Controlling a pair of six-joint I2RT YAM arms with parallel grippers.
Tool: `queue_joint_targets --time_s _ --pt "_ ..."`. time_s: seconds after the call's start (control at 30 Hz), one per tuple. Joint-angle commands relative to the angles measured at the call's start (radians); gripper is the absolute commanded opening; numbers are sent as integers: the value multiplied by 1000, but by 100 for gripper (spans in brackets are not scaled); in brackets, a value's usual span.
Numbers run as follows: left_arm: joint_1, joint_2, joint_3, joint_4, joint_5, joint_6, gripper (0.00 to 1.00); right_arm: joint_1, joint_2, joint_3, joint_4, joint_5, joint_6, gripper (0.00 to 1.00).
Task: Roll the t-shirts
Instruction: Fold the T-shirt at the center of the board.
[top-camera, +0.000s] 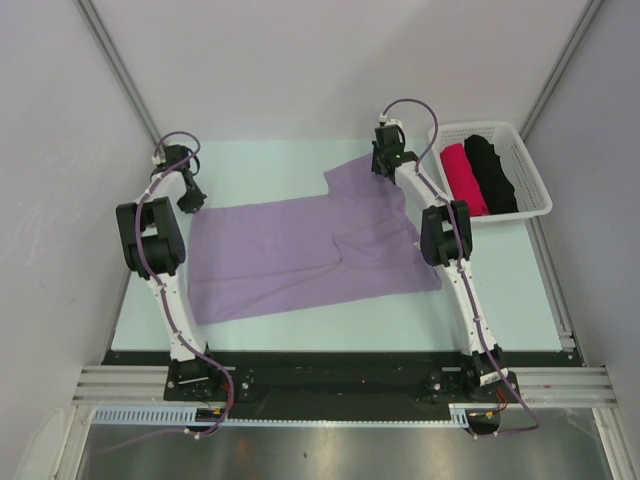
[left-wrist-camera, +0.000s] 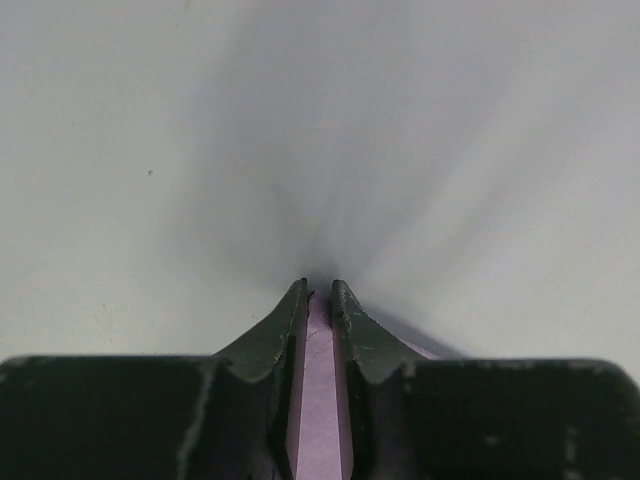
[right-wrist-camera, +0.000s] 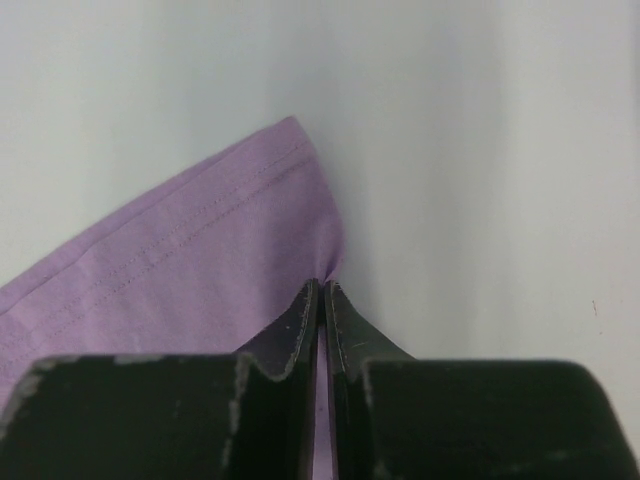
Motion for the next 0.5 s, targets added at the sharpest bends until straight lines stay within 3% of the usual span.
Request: queue_joint_targets --time_s 0.0,0.1,0.47 --pt "5 2 34 1 4 0 16 12 -55 -40 0 2 -14 6" --pt "5 2 39 3 12 1 1 9 -80 -58 20 2 -21 3" --pt "5 -84 -9 38 4 -4 0 -17 -245 -211 105 20 -16 0"
